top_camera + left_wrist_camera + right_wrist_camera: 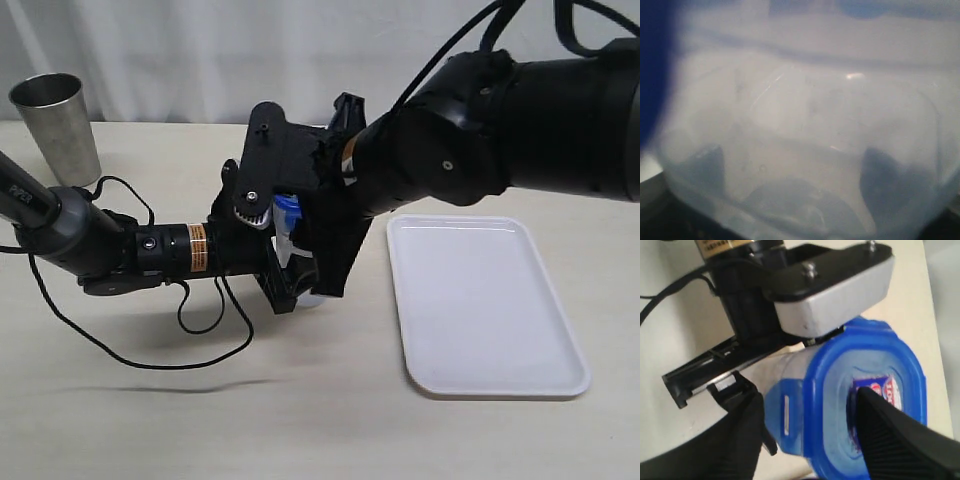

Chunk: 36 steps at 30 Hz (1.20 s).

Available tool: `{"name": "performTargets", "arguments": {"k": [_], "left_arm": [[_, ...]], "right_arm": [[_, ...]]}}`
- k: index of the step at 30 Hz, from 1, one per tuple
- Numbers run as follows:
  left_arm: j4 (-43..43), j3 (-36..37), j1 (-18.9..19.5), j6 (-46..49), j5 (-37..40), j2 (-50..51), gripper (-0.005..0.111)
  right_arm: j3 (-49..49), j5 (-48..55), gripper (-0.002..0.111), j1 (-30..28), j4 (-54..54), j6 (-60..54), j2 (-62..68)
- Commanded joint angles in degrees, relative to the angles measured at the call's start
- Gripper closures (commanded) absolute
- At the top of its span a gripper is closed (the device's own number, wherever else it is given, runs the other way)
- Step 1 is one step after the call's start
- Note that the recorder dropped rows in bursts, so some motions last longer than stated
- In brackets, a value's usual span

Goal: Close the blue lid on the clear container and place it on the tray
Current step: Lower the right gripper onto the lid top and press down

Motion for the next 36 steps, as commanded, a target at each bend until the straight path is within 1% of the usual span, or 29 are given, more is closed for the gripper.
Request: {"name": "performTargets", "arguments": {"k": [1, 3, 6, 11, 12, 17, 23, 24, 25, 26, 28, 30, 32, 33, 34, 36], "left_arm": [[0.86, -0.2, -0.39, 0.78, -2.52, -0.61, 0.107], [0.86, -0.2, -0.39, 0.78, -2.52, -0.61, 0.107], [0.86, -0.2, -0.39, 0.78, -2.52, -0.61, 0.107], [0.86, -0.2, -0.39, 0.78, -2.52, -0.61, 0.107], [0.86, -0.2, -0.39, 0.78, -2.52, -0.61, 0.107], [0.86, -0.2, -0.39, 0.78, -2.52, -0.61, 0.107], [1.12, -0.2, -0.39, 0.78, -2.52, -0.61, 0.107], [1.12, -0.2, -0.39, 0.78, -2.52, -0.61, 0.107], [1.29, -0.2, -0.39, 0.78, -2.56, -0.61, 0.107], [1.29, -0.2, -0.39, 0.78, -2.56, -0.61, 0.107], [1.29, -0.2, -0.39, 0.78, -2.56, -0.61, 0.107], [1.29, -0.2, -0.39, 0.78, -2.56, -0.61, 0.107], [1.29, -0.2, -0.39, 0.78, -2.56, -0.61, 0.107], [1.29, -0.2, -0.39, 0.78, -2.56, -0.61, 0.107], [1.29, -0.2, -0.39, 0.78, -2.56, -0.61, 0.107], [1.32, -0.2, -0.39, 0.64, -2.56, -0.61, 0.107]], "right_arm": [[0.39, 2.09, 0.057, 0.44, -3.08, 5.7, 3.26], [0.39, 3.92, 0.06, 0.44, -4.66, 5.82, 4.28], [0.39, 6.85, 0.069, 0.44, -6.13, 5.82, 5.49], [0.39, 8.32, 0.071, 0.44, -7.57, 6.25, 5.99], [0.39, 8.32, 0.073, 0.44, -7.57, 6.25, 5.99], [0.75, 8.2, 0.088, 0.44, -8.75, 6.01, 6.35], [2.55, 7.96, 0.091, 0.44, -10.92, 9.25, 8.49], [2.55, 7.96, 0.094, 0.44, -11.08, 9.91, 8.72], [2.55, 7.96, 0.102, 0.44, -11.08, 9.91, 8.76], [2.55, 7.84, 0.104, 0.44, -11.08, 9.91, 8.76], [2.55, 7.71, 0.103, 0.44, -11.08, 10.09, 8.76], [2.55, 7.71, 0.103, 0.44, -13.31, 13.25, 8.76], [2.55, 8.17, 0.103, 0.44, -12.0, 13.56, 8.62], [2.19, 8.41, 0.098, 0.31, -8.33, 13.1, 8.21], [1.85, 8.9, 0.09, 0.17, -6.24, 11.76, 7.66], [1.08, 10.18, 0.075, 0.17, -6.02, 11.76, 6.82]]}}
